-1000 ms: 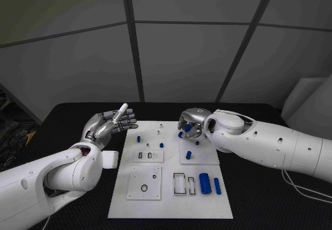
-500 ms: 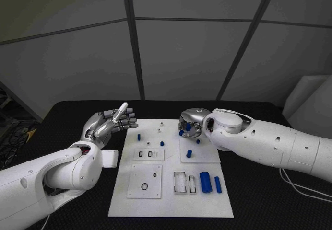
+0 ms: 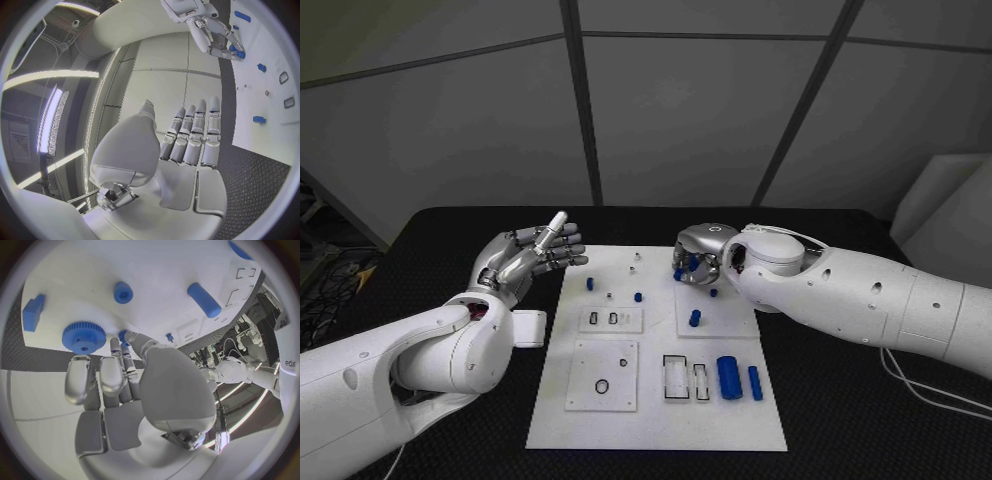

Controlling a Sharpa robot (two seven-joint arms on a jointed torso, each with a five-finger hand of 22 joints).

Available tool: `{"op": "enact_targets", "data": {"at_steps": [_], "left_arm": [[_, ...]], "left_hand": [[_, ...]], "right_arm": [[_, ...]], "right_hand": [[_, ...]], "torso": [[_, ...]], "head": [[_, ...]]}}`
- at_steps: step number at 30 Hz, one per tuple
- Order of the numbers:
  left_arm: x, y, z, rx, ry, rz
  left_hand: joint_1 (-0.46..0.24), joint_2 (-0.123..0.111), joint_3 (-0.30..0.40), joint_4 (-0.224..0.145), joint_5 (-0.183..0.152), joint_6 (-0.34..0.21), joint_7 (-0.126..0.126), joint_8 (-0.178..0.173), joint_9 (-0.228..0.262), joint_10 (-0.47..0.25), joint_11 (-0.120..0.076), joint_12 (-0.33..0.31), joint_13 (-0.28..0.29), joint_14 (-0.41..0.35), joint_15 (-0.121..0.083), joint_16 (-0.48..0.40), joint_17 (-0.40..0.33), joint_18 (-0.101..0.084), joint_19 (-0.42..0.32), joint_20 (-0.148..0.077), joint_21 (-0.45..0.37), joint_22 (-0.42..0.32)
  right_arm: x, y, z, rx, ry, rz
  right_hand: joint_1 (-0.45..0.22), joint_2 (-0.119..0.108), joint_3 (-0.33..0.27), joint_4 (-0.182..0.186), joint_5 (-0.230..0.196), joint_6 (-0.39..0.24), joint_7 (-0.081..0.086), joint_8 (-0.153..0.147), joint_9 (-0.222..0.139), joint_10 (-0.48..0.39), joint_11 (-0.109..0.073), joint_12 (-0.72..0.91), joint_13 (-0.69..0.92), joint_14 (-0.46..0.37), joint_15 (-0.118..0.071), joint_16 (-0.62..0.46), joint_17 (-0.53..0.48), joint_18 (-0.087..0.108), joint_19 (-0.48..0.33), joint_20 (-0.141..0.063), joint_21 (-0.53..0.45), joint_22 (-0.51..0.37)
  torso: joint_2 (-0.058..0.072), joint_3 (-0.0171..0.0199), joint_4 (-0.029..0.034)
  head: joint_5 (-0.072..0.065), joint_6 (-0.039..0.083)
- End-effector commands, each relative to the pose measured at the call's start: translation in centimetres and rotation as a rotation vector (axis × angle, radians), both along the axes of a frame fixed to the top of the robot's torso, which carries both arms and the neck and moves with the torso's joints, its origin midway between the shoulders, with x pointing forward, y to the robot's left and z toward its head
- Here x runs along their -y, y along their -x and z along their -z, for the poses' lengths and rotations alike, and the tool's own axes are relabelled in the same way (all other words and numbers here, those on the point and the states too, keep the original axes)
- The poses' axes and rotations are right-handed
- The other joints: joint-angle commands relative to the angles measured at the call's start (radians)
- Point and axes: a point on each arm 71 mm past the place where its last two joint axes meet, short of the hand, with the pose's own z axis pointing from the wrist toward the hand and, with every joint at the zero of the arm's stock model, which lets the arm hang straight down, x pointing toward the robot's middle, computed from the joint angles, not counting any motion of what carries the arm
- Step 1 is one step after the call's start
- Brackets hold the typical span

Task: Assemble the parts on the task board

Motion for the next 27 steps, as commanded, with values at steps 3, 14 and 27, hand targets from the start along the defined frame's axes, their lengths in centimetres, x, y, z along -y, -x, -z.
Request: {"op": "enact_targets", "data": {"at_steps": [3,14,27], "left_arm": [[0.1,0.0,-0.1,0.009,-0.001,0.014],[-0.2,-0.1,0.0,0.000,-0.003,0.007],[-0.3,-0.1,0.0,-0.016,0.005,0.002]], "left_hand": [[-0.009,0.000,-0.004,0.001,-0.007,0.002,-0.002,-0.007,-0.001,-0.003,0.003,-0.006,-0.001,-0.002,0.004,-0.006,0.001,0.004,0.007,-0.001,0.006,0.001],[-0.008,0.000,-0.006,0.000,-0.007,0.001,0.000,-0.009,-0.001,-0.004,0.004,-0.008,-0.001,-0.003,0.004,-0.007,0.002,0.004,0.007,-0.001,0.006,0.001],[-0.002,0.003,-0.014,-0.001,-0.006,-0.003,0.004,-0.016,-0.001,-0.011,0.007,-0.016,-0.002,-0.011,0.007,-0.016,0.003,0.003,0.003,0.001,0.003,-0.001]], "right_arm": [[-0.1,-0.1,-0.1,-0.003,-0.007,-0.007],[0.1,0.1,-0.8,0.052,-0.082,0.003],[-0.7,0.2,-2.1,0.154,-0.169,0.039]], "right_hand": [[-0.003,0.012,0.013,0.000,-0.015,0.013,0.000,0.005,0.002,0.012,-0.002,0.002,0.000,0.029,-0.002,0.010,0.004,-0.020,0.011,0.000,0.009,0.007],[-0.010,0.016,0.020,0.003,-0.021,0.034,-0.003,0.012,0.005,0.032,-0.007,0.004,0.002,0.030,-0.006,0.027,0.021,-0.024,0.026,-0.002,0.023,0.032],[-0.012,0.029,0.034,0.007,-0.066,0.054,-0.005,0.015,0.008,0.047,-0.011,0.001,0.004,0.031,-0.008,0.042,0.033,-0.027,0.032,-0.005,0.032,0.047]], "torso": [[0.002,-0.0009,-0.0007],[0.003,-0.0010,-0.0018],[0.005,-0.0035,0.0049]], "head": [[0.001,-0.005],[0.001,-0.006],[0.003,-0.001]]}}
